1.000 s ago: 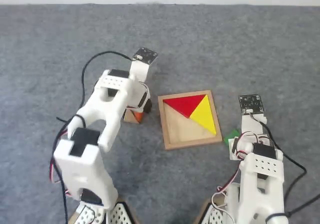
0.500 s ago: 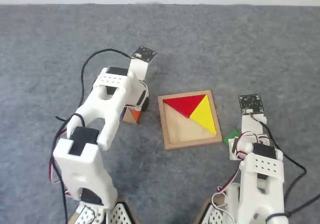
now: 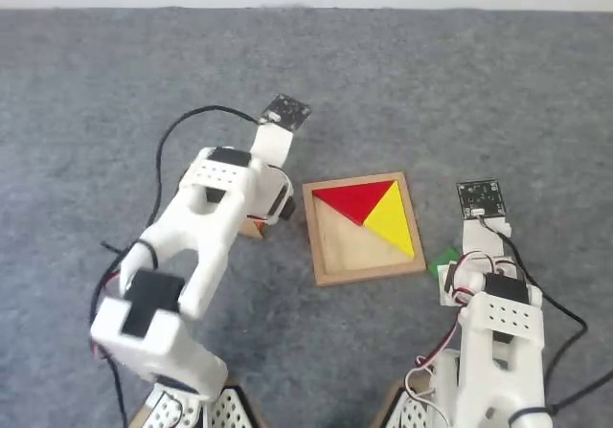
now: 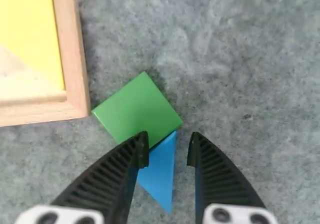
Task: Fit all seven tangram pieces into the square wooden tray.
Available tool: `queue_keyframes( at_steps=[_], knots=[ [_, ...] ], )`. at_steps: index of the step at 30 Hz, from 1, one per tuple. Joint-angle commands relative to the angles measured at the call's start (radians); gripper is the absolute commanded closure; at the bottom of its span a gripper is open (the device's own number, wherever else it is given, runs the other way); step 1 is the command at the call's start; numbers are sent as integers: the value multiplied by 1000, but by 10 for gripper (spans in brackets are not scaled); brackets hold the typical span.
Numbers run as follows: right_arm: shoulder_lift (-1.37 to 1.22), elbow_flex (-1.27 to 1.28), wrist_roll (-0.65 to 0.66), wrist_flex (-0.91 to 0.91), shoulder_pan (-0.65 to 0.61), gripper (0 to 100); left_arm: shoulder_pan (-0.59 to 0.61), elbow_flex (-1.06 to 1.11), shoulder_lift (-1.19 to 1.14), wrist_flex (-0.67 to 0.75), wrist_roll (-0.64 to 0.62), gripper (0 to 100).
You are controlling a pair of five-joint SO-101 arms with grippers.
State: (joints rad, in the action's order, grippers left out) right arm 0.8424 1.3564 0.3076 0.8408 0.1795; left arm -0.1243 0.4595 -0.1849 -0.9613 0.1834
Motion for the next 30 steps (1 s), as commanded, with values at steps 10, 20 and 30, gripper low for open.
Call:
queue_keyframes(
  at_steps=[10,20,30],
  knots=[
    [22,-5,11,-18,8,854,87,-257,-209,-196,6,829],
    [22,-5,11,-18,8,854,32,-255,-207,-204,61,946],
    [24,-5,11,-18,8,854,-94,-248,-72,-287,68,976]
  ],
)
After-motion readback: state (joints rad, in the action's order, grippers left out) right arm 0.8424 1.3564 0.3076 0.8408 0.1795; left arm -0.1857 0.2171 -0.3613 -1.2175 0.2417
